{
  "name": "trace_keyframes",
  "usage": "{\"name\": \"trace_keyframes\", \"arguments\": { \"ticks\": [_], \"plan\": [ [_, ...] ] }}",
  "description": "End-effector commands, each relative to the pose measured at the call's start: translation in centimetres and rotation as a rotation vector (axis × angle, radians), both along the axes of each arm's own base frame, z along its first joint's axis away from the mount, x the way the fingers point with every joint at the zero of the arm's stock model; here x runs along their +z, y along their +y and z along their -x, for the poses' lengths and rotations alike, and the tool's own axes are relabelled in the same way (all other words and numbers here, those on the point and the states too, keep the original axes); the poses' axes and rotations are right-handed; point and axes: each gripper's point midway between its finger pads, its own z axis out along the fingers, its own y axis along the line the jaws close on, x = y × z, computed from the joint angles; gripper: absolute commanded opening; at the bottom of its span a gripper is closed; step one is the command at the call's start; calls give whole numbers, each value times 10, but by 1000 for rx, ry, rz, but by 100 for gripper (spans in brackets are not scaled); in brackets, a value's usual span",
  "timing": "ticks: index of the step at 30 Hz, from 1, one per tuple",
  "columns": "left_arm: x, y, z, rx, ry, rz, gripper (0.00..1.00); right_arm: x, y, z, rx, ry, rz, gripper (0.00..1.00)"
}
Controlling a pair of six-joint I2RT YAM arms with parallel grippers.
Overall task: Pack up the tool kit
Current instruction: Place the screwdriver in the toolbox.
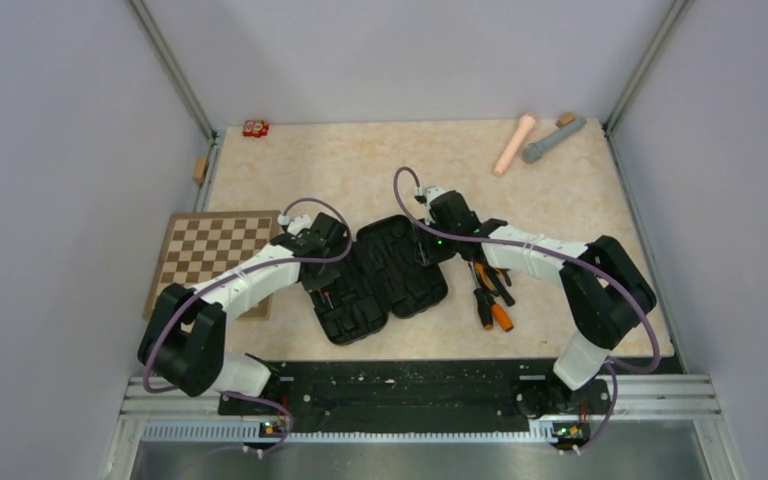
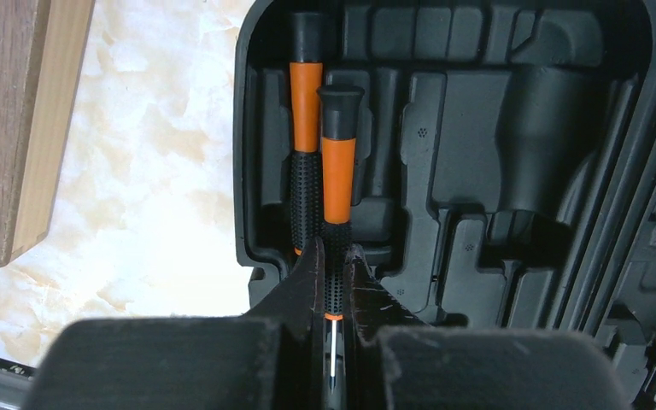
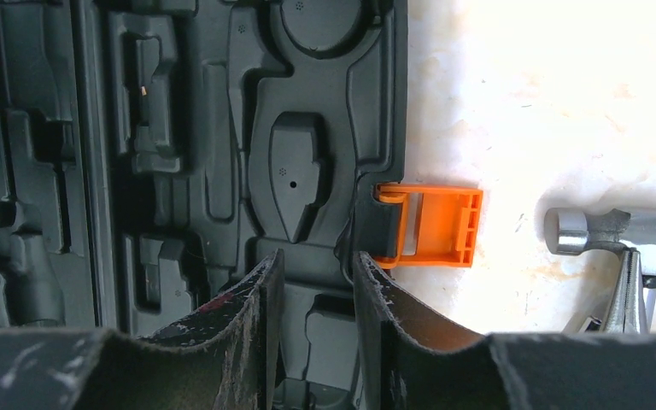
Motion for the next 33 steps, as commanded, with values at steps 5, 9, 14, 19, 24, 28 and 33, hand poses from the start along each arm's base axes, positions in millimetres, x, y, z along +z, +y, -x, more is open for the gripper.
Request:
{"name": "trace_keyframes", "arguments": {
  "ticks": [5, 9, 14, 19, 24, 28, 33],
  "plan": [
    [12, -6, -22, -8, -63, 9, 3, 9, 5, -8, 13, -28, -28, 35],
    [12, -6, -23, -10, -65, 6, 4, 9, 6, -7, 16, -26, -30, 35],
    [13, -6, -23, -9, -68, 8, 5, 9, 6, -7, 16, -24, -30, 35],
    [25, -4, -23, -20, -96, 6, 0, 10, 7, -7, 17, -26, -33, 35],
    [41, 2, -22, -26, -145, 0, 0, 12, 7, -8, 18, -31, -35, 35],
    [37, -1, -21, -35, -143, 17, 0, 12, 7, -8, 16, -31, -34, 35],
    [40, -3, -27, -67, -154, 4, 0, 14, 6, -8, 15, -35, -32, 35]
  ]
}}
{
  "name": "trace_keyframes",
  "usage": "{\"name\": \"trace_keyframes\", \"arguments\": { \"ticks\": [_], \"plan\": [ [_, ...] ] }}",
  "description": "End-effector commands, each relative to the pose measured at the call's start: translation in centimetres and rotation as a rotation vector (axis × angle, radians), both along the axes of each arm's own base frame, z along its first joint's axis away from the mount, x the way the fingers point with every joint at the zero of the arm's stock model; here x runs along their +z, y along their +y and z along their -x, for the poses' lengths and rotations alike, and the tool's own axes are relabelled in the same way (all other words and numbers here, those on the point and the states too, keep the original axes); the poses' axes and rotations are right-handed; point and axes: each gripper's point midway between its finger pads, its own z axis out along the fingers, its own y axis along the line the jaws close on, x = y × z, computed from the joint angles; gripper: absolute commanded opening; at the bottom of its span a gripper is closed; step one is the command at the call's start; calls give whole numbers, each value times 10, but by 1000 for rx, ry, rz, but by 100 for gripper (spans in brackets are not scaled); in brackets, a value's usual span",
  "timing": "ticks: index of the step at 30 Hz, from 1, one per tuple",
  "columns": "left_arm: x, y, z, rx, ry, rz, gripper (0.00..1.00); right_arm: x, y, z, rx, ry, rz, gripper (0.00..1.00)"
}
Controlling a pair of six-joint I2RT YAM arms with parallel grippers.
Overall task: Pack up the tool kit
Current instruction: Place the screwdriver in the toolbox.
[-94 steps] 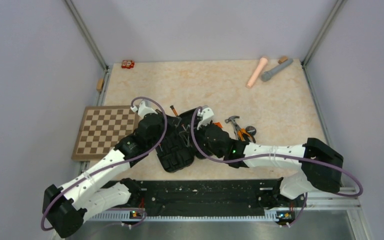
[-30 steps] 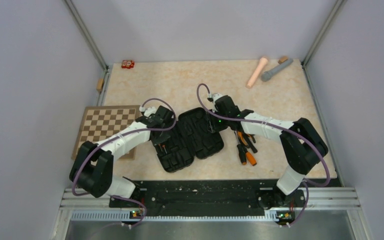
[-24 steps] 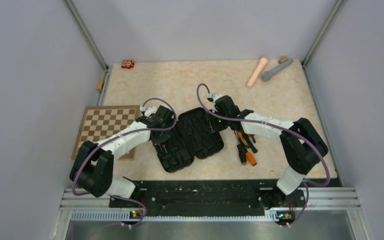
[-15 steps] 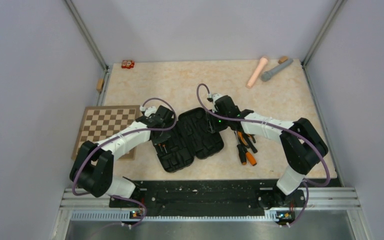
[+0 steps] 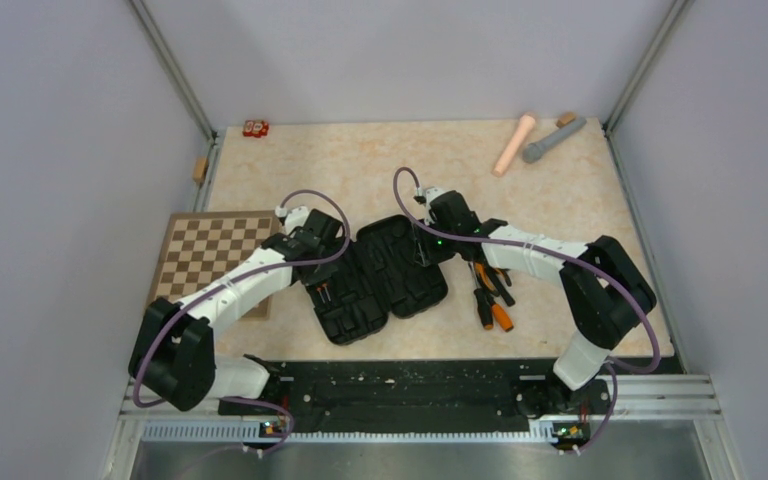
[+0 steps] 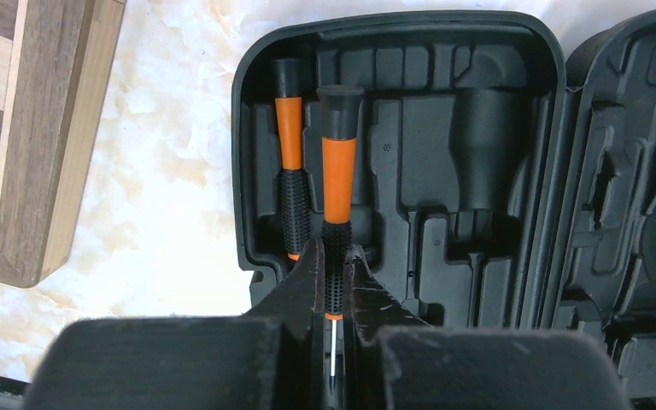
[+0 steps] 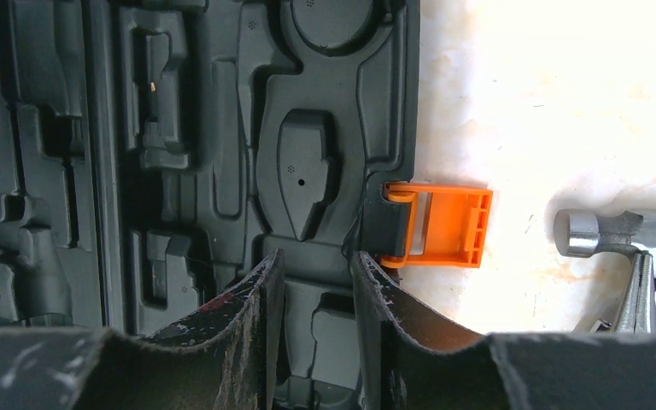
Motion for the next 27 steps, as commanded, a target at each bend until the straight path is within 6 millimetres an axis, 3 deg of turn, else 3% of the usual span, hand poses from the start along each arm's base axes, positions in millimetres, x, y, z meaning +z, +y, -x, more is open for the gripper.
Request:
{"name": "trace_keyframes", "arguments": {
  "ticks": [1, 27],
  "plan": [
    [16, -3, -16, -29, -60, -2, 0, 14, 3, -10, 2, -45, -23, 35],
    [4, -3, -15, -25, -17, 24, 0, 15, 5, -9, 12, -43, -29, 35]
  ]
}}
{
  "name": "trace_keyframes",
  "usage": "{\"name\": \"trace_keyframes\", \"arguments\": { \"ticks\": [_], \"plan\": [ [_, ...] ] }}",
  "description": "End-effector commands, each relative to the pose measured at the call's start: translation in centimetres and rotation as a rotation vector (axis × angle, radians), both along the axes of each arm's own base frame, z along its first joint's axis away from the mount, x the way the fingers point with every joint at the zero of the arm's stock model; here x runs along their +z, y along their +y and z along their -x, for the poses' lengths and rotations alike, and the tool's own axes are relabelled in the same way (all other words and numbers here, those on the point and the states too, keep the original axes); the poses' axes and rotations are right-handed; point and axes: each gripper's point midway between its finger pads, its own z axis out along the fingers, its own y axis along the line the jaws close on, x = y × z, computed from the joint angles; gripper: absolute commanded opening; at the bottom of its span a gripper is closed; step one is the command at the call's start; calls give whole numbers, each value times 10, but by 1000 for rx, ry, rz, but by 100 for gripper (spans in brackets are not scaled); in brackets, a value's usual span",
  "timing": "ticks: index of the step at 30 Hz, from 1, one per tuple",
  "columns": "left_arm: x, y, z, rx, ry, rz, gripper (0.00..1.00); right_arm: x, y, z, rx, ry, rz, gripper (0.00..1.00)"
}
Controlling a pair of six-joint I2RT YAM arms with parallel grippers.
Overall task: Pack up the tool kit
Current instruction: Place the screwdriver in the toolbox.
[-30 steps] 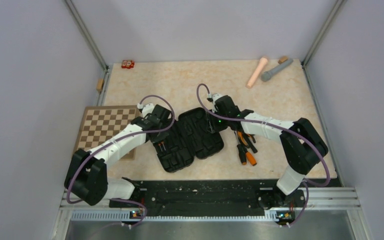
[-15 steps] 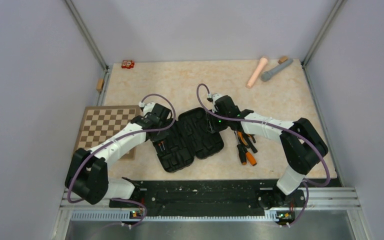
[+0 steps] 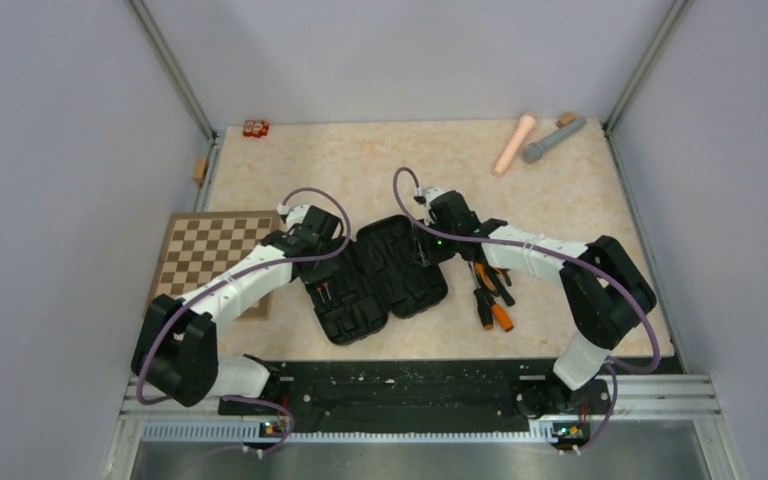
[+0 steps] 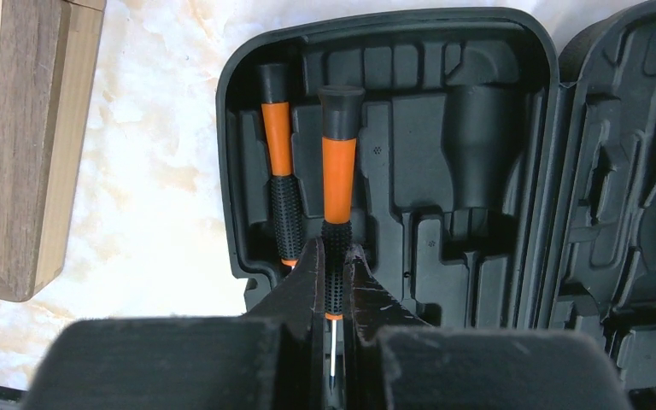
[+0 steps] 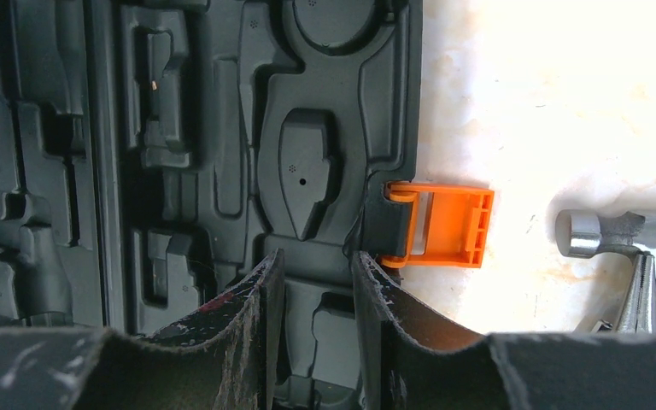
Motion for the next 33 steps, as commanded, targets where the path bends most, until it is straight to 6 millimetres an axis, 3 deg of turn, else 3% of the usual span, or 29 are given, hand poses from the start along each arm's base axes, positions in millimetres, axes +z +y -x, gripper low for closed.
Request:
{"name": "trace_keyframes", "arguments": {
  "ticks": [1, 20, 28, 33],
  "plan": [
    [4, -2, -11, 12, -32, 10, 0, 16, 5, -10, 9, -45, -31, 35],
    [-18, 9, -6, 83, 11, 2, 0, 16, 6, -10, 15, -38, -36, 35],
    [-12, 12, -8, 84, -15, 3, 0, 14, 5, -9, 16, -31, -36, 35],
    [-18, 8, -6, 88, 3, 23, 0, 14, 6, -10, 17, -29, -41, 35]
  ]
}}
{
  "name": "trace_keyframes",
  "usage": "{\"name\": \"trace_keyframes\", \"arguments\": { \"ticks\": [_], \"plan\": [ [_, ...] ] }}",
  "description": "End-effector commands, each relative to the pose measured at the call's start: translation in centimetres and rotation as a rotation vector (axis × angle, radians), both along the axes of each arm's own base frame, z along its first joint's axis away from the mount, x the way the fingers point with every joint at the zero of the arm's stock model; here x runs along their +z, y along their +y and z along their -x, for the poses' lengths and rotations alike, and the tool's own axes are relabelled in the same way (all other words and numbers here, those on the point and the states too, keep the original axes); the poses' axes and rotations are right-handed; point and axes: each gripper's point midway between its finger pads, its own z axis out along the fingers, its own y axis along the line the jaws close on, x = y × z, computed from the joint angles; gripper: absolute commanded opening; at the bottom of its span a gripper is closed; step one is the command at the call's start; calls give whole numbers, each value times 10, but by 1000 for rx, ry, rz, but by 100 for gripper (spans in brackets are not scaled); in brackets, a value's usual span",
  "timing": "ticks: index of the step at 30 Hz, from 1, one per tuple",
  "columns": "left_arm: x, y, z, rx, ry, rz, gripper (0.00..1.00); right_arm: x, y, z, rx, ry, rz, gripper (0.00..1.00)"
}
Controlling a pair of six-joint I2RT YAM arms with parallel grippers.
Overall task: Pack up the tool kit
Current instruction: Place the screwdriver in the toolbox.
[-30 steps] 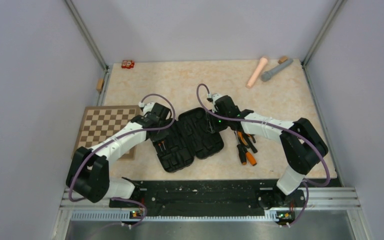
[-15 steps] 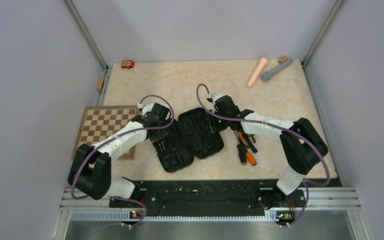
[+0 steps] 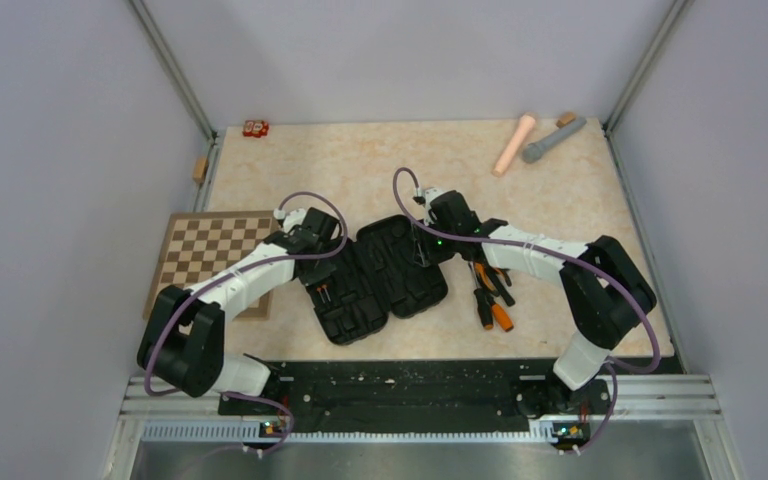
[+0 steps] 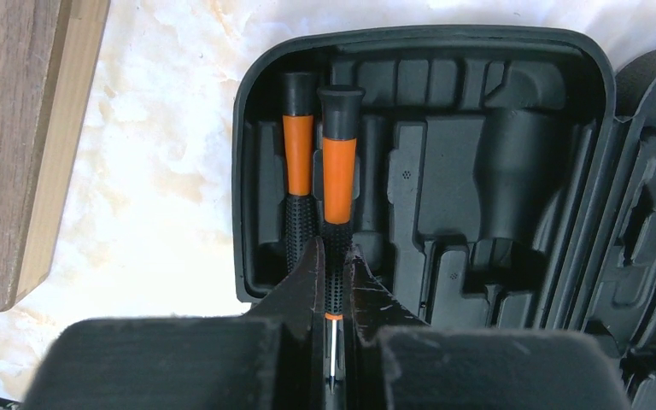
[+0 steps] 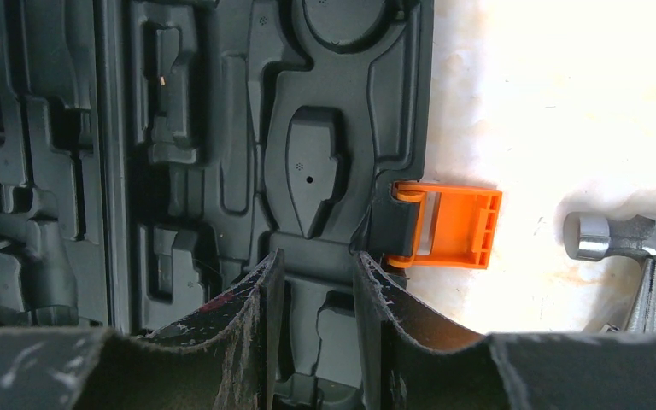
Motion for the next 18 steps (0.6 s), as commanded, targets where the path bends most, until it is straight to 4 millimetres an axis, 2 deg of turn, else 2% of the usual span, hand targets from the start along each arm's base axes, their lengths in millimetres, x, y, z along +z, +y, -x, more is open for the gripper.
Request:
{"name": "trace_keyframes", "arguments": {
  "ticks": [1, 18],
  "plan": [
    [-1, 0, -3, 21, -25, 20, 0, 13, 4, -12, 0, -35, -32, 35],
    [-9, 1, -2, 28, -10, 12, 0, 13, 4, -11, -1, -31, -39, 35]
  ]
}}
